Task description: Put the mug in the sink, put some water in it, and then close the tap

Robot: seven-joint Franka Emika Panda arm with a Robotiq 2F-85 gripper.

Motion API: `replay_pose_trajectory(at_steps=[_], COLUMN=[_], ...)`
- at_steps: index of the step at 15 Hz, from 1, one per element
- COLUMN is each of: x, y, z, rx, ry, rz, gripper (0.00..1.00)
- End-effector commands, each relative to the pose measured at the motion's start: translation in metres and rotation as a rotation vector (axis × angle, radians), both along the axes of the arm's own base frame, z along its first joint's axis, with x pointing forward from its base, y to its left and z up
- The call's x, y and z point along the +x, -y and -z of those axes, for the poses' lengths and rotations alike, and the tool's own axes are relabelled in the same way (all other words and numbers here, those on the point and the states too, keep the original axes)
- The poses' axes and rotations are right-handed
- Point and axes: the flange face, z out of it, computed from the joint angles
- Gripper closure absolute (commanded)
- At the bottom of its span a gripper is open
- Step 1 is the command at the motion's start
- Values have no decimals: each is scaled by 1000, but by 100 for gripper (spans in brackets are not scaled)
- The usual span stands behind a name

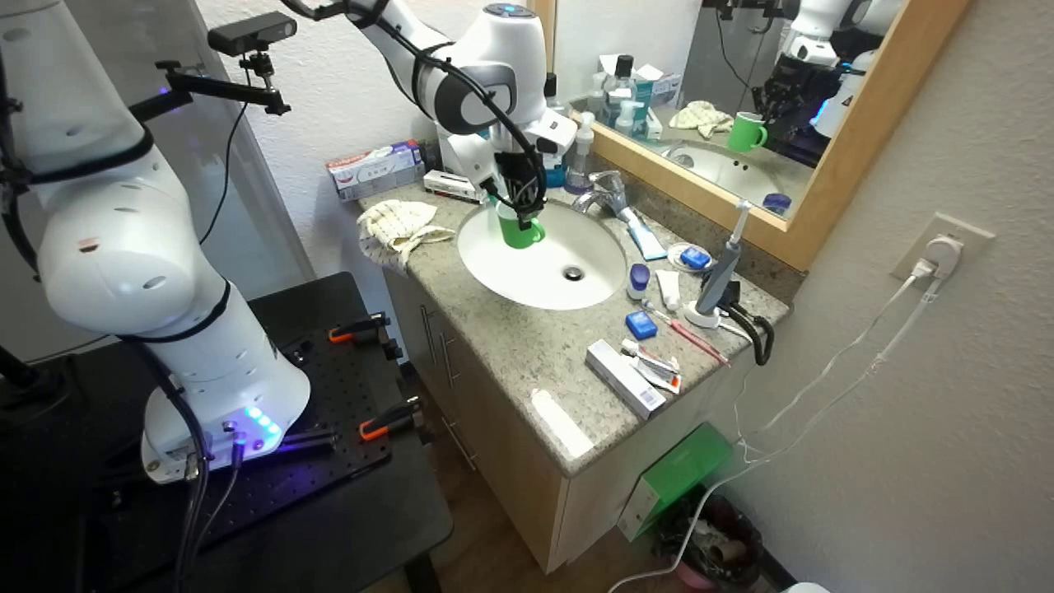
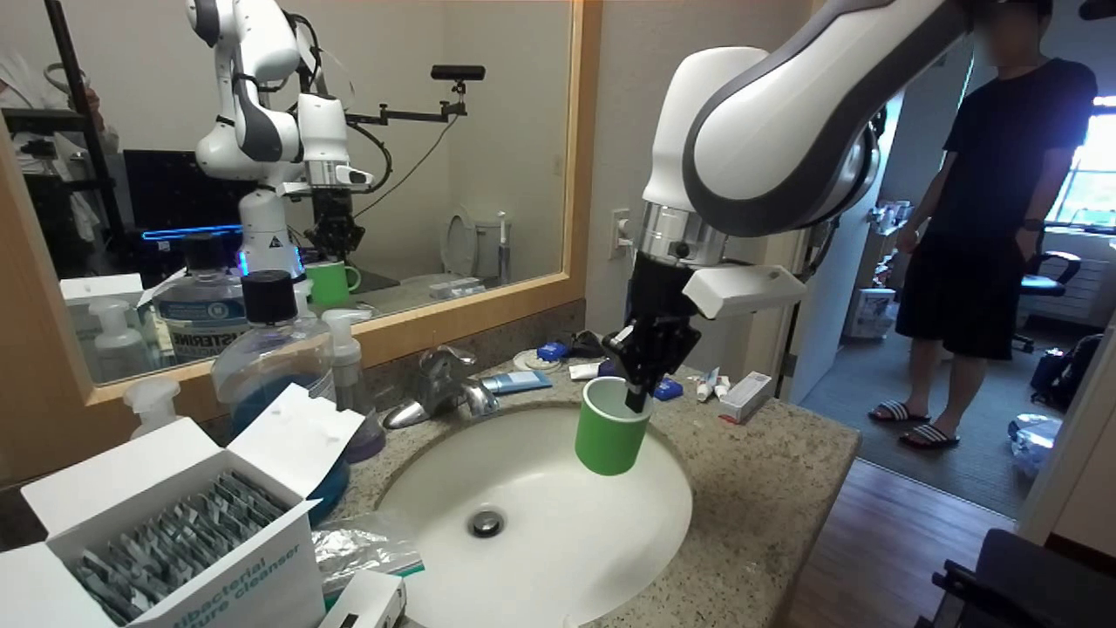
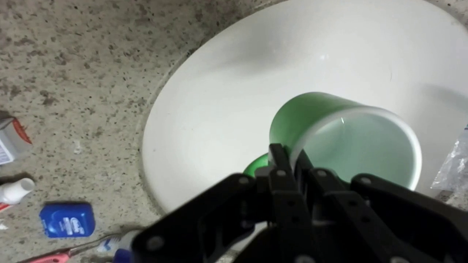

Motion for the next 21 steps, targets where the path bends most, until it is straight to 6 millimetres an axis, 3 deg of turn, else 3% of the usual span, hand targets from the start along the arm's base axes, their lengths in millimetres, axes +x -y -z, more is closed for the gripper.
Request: replay_pose_trajectory(at_steps=[1,21], x=[26,103], y=[-17,-44], z=[7,58], rx=[-14,-10], ry=[-23,-92], rz=[-1,-29], gripper=[98,98])
